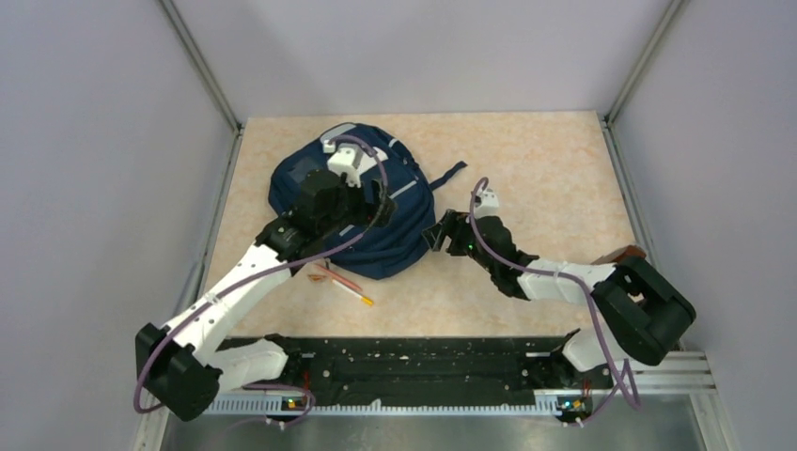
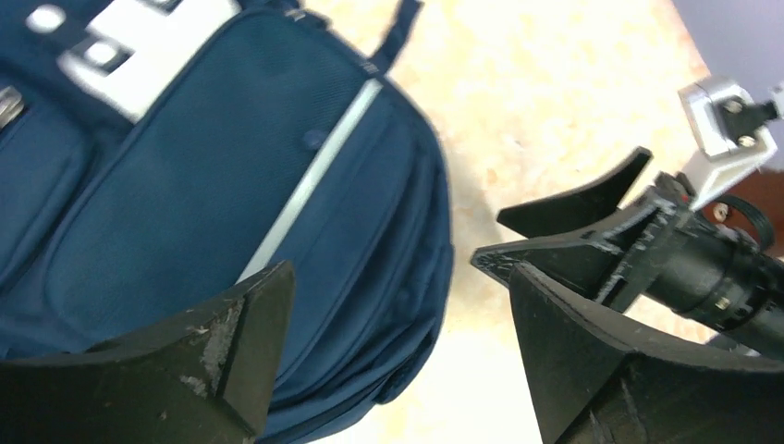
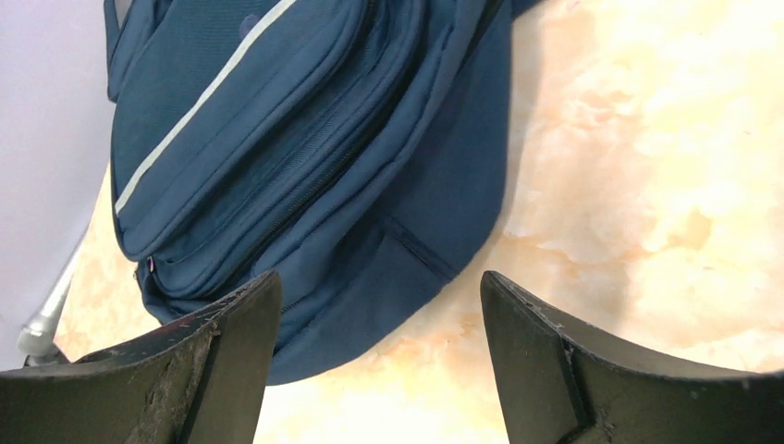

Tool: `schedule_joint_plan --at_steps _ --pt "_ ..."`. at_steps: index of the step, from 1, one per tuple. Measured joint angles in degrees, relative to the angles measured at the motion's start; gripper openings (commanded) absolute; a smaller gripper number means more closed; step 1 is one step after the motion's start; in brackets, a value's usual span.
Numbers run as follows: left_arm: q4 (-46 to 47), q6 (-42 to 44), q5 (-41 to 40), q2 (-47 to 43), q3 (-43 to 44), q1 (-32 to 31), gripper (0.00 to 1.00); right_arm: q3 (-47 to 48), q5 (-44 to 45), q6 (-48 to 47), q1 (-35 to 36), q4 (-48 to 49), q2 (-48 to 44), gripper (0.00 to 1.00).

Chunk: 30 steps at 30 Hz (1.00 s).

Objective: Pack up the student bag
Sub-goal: Zip the student bag at the center of the board.

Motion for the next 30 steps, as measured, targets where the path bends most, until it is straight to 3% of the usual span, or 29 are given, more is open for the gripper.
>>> schedule_joint_plan --at_steps 14,25,28,30 --pt "1.1 -16.6 -1.2 -14.0 -24.3 22.1 0.92 2.3 -9.2 4.5 1.6 4.0 9.6 0.77" --pt "4.5 -21.5 -4.3 -27.3 -40.0 25.5 0.93 4.0 -10.1 5.5 1.7 4.3 10.4 0.77" --pt "7.1 -21.4 -2.0 -26.7 -40.9 25.9 0.93 6.2 -10.4 5.5 1.7 4.6 12.7 0.68" --pt "10.2 -21.2 -0.2 -25.4 -41.4 26.0 0.93 7.5 -10.8 5.6 1.7 5.3 15.0 0.52"
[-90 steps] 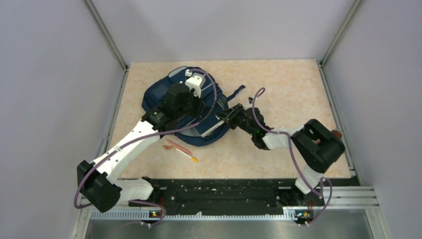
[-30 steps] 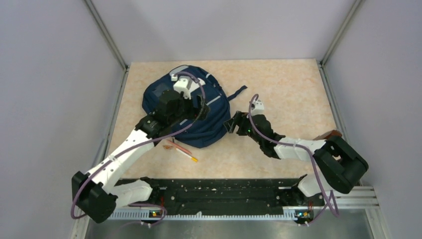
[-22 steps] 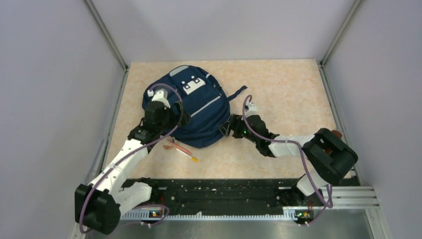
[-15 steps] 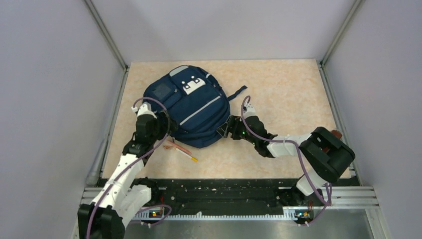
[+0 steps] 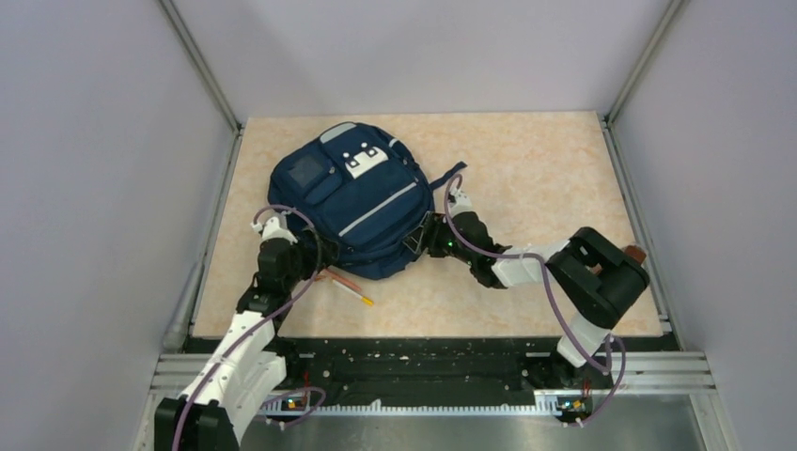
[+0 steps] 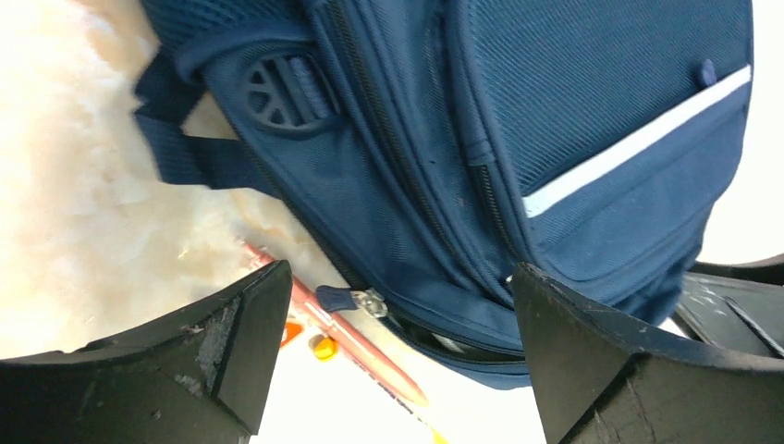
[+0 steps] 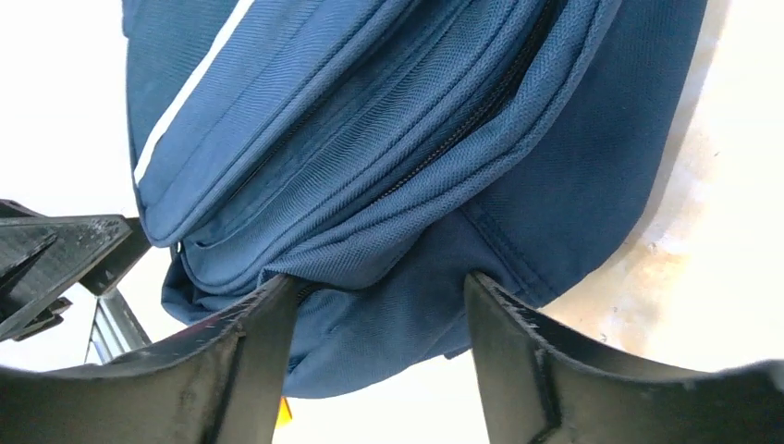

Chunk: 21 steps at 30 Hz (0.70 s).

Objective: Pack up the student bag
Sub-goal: Zip the student bag at the center of the board.

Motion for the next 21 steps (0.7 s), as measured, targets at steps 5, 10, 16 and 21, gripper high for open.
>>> schedule_joint_plan --at_steps 5,10,16,21 --pt "6.2 1.2 5.0 4.9 -0.3 0.3 0.93 1.7 -1.6 1.1 -0.4 -0.1 3.0 0.00" --pt "10.8 4.3 8.8 9.4 -0.3 0.3 0.90 4.4 -3.0 0.7 -2.6 -1.4 3.0 0.00" --pt "10.6 10.6 16.0 14.7 2.7 0.3 0.87 7.3 -2.9 -2.0 -7.9 -4.9 1.6 0.00" --pt "12.7 13.0 19.3 12.7 2.9 0.3 0.82 9.0 -2.9 -3.7 -12.0 -6.9 0.2 0.00"
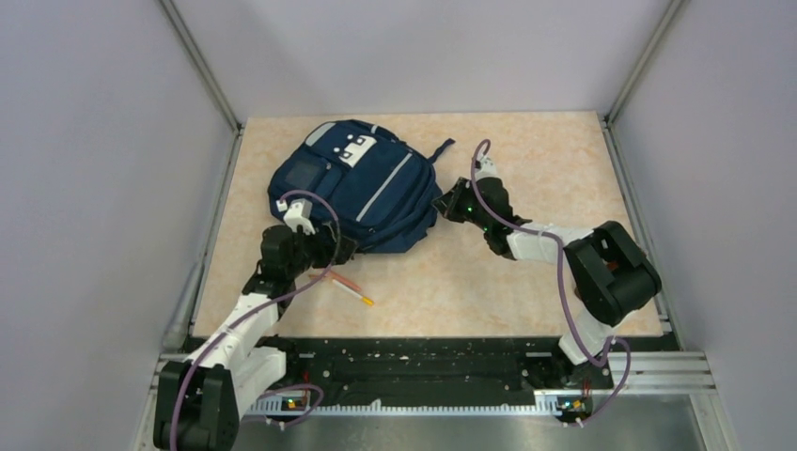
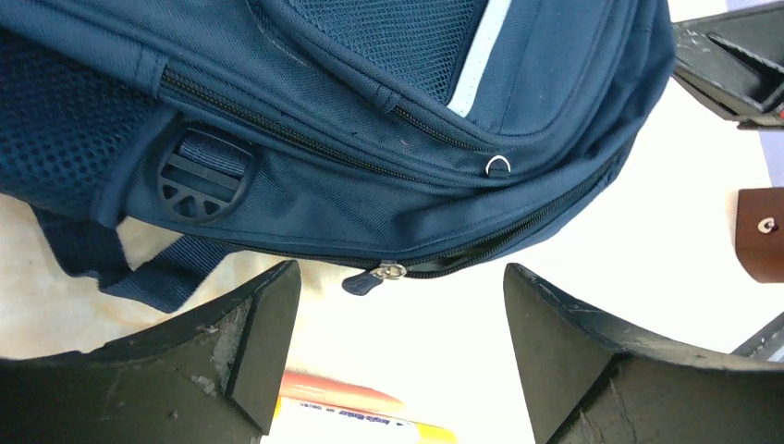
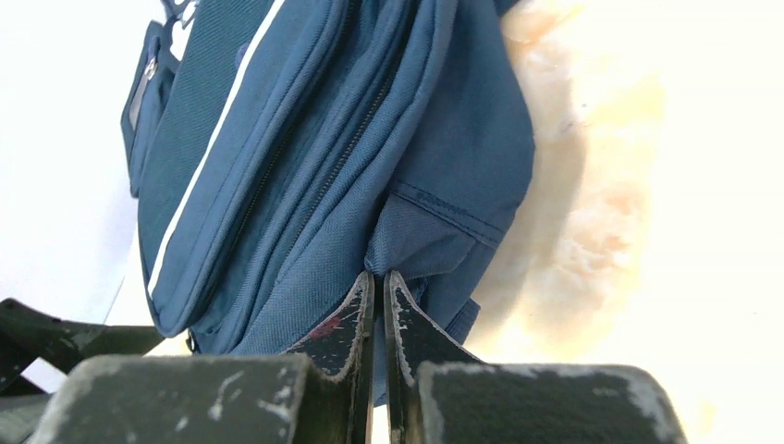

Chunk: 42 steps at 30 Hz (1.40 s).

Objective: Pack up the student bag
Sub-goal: Zip the student bag at the center of the board.

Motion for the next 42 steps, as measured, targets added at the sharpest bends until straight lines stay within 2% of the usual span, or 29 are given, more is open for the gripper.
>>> schedule_joint_plan --at_steps 5,16,24,32,36,39,42 --pt "1.6 1.5 1.6 0.3 -1.2 -0.5 0.71 0.1 -0.7 -0.2 -1.9 -1.0 0.0 0.00" --pt "5.4 2.1 1.8 10.9 -1.4 -3.7 0.70 0.1 -2.3 0.1 -2.2 -0.9 0.0 0.00" --pt "9.1 1.7 1.7 17.4 -1.4 -3.7 0.47 0.1 -2.8 0.5 -2.2 -0.9 0.0 0.00" --pt "10.3 2.5 2.3 19.2 -0.7 -4.0 0.42 0.1 -3.1 0.5 -2.3 -0.9 0.0 0.00" --pt "10.3 3.5 2.3 19.5 -0.4 -4.3 0.23 0.1 -3.2 0.5 -2.3 -0.9 0.0 0.00" --pt "10.3 4.0 2.4 19.5 -0.2 -4.8 0.02 0.1 -3.4 0.5 -2.3 -0.9 0.0 0.00" --pt "10.4 4.6 2.2 19.5 -0.1 -5.6 0.00 0.1 -3.5 0.5 -2.3 -0.9 0.0 0.00"
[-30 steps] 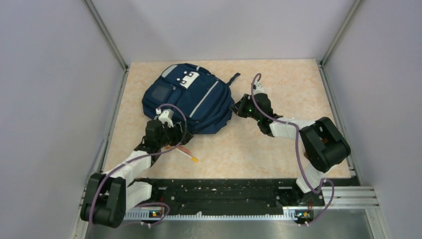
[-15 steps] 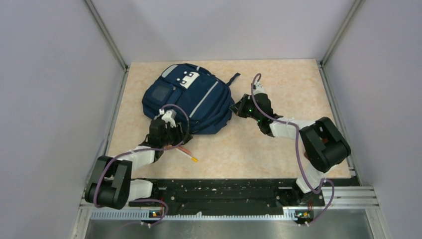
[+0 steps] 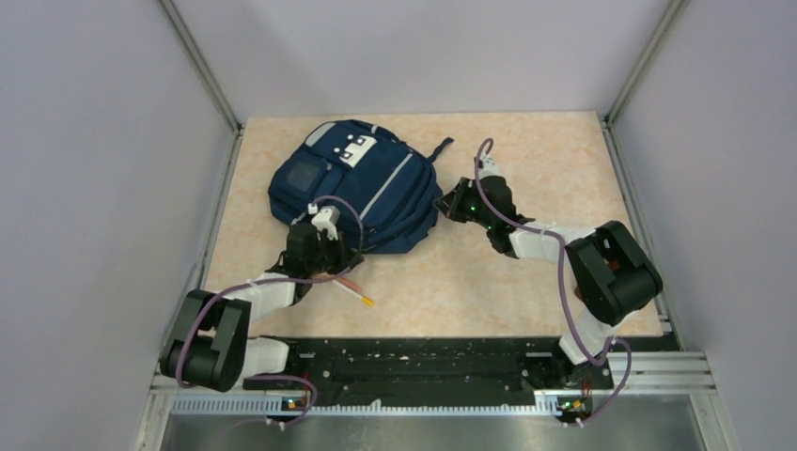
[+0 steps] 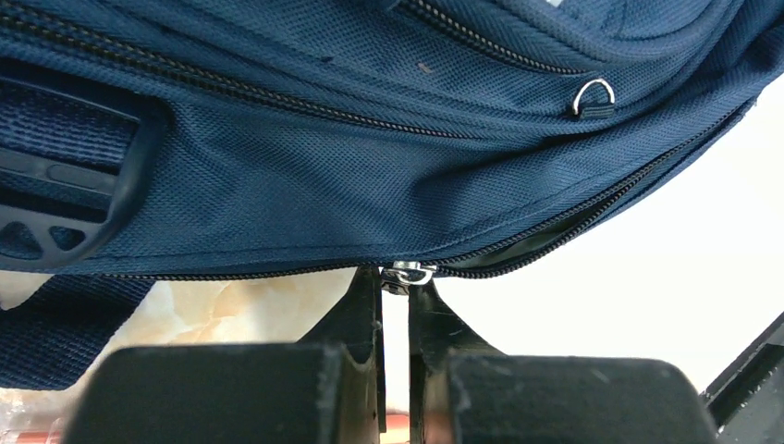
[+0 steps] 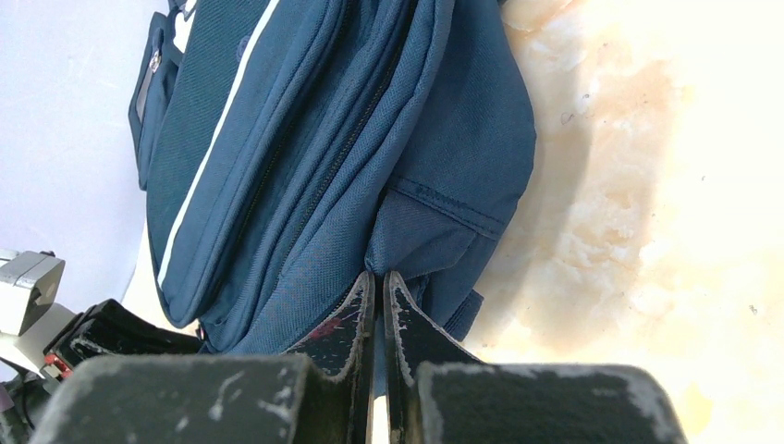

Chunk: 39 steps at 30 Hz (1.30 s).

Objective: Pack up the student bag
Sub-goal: Zip the student bag at the center of the board.

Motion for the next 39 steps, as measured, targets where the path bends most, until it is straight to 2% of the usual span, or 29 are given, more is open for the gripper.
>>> schedule_joint_plan --at_steps 16,21,36,37,38,39 --pt "-1.2 -0.1 -10.6 -2.6 0.8 -11.7 0.00 -0.2 -0.4 0.1 -0.3 0.3 0.0 0.00" --pt "-2.9 -1.7 -11.0 -1.8 5.4 -16.0 0.00 -2.3 0.0 0.9 -0.2 2.7 0.0 0.00" --pt "-8.9 -5.5 -10.3 12.3 21.0 -26.1 0.00 -5.9 10.9 1.2 2.0 8.3 0.0 0.00" --pt "-9.2 -5.7 -10.4 12.5 21.2 -26.4 0.02 -6.1 11.5 1.2 2.1 8.7 0.0 0.00" --pt "-9.4 -6.0 -10.7 12.5 21.2 -26.6 0.11 -6.3 12.0 1.2 2.3 8.8 0.0 0.00" --pt "-9.7 -6.3 -11.0 12.5 21.2 -26.7 0.25 -6.4 12.3 1.1 2.5 8.9 0.0 0.07"
